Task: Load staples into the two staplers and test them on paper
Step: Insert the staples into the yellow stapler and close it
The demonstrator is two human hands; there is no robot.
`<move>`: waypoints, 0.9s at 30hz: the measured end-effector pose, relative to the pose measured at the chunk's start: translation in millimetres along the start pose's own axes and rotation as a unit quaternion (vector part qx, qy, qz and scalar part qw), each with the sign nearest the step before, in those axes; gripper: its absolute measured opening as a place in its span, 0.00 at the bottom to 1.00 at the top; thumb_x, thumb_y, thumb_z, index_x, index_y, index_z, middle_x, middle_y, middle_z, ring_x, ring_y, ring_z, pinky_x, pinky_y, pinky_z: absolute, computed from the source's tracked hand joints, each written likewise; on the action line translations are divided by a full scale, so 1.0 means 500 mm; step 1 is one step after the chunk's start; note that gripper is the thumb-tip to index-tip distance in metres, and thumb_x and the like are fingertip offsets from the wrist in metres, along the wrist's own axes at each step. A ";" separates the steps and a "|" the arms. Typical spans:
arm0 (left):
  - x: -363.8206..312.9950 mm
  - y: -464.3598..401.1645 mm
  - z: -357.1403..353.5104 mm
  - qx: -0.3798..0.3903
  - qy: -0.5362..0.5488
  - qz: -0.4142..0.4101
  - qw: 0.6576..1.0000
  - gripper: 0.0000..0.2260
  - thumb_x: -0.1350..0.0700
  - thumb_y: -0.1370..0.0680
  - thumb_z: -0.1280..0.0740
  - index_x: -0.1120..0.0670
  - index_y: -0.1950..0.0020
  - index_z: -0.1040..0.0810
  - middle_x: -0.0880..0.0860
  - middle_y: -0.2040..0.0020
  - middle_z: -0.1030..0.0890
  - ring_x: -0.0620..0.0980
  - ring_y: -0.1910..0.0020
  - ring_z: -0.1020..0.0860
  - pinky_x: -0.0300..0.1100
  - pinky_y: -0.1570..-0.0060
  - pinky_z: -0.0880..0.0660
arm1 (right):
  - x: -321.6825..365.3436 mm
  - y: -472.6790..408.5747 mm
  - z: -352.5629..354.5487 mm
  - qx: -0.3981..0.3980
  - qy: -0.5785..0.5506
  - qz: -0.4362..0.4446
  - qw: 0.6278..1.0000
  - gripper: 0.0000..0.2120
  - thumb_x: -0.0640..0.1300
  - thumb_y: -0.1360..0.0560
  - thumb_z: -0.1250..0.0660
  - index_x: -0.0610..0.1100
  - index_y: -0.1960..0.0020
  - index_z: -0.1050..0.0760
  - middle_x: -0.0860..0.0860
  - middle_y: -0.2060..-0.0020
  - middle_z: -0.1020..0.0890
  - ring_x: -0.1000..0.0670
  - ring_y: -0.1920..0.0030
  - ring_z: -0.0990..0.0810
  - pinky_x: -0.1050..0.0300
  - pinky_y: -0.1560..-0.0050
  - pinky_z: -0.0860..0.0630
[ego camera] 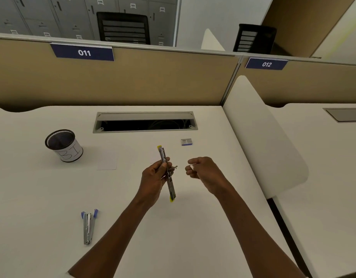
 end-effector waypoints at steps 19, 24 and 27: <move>-0.004 -0.004 -0.023 0.047 -0.007 0.043 0.998 0.11 0.59 0.17 0.40 0.59 0.39 0.22 0.58 0.48 0.15 0.55 0.49 0.17 0.43 0.49 0.20 | 0.048 -0.002 -0.031 -0.079 0.323 0.294 0.896 0.06 0.39 0.27 0.30 0.41 0.52 0.15 0.48 0.58 0.13 0.55 0.60 0.19 0.74 0.57 0.32; -0.006 -0.001 -0.027 0.052 -0.037 0.032 0.997 0.10 0.60 0.18 0.40 0.58 0.41 0.20 0.58 0.47 0.15 0.56 0.47 0.17 0.44 0.47 0.21 | 0.038 -0.006 -0.013 -0.058 0.171 0.199 0.963 0.04 0.36 0.30 0.29 0.40 0.58 0.15 0.47 0.64 0.14 0.52 0.65 0.15 0.55 0.54 0.17; -0.007 0.003 -0.032 0.066 -0.052 0.028 0.996 0.10 0.60 0.18 0.40 0.56 0.42 0.20 0.56 0.48 0.15 0.54 0.48 0.17 0.41 0.49 0.20 | 0.035 -0.005 -0.004 -0.039 0.116 0.128 0.984 0.03 0.33 0.33 0.29 0.37 0.62 0.17 0.43 0.65 0.15 0.45 0.64 0.14 0.46 0.53 0.16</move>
Point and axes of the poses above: each hand's wrist, its own y-axis away from the middle knuckle, its own z-axis out of the back of the hand, x = y × z, the point moved 4 cm from there along -y, towards the middle knuckle
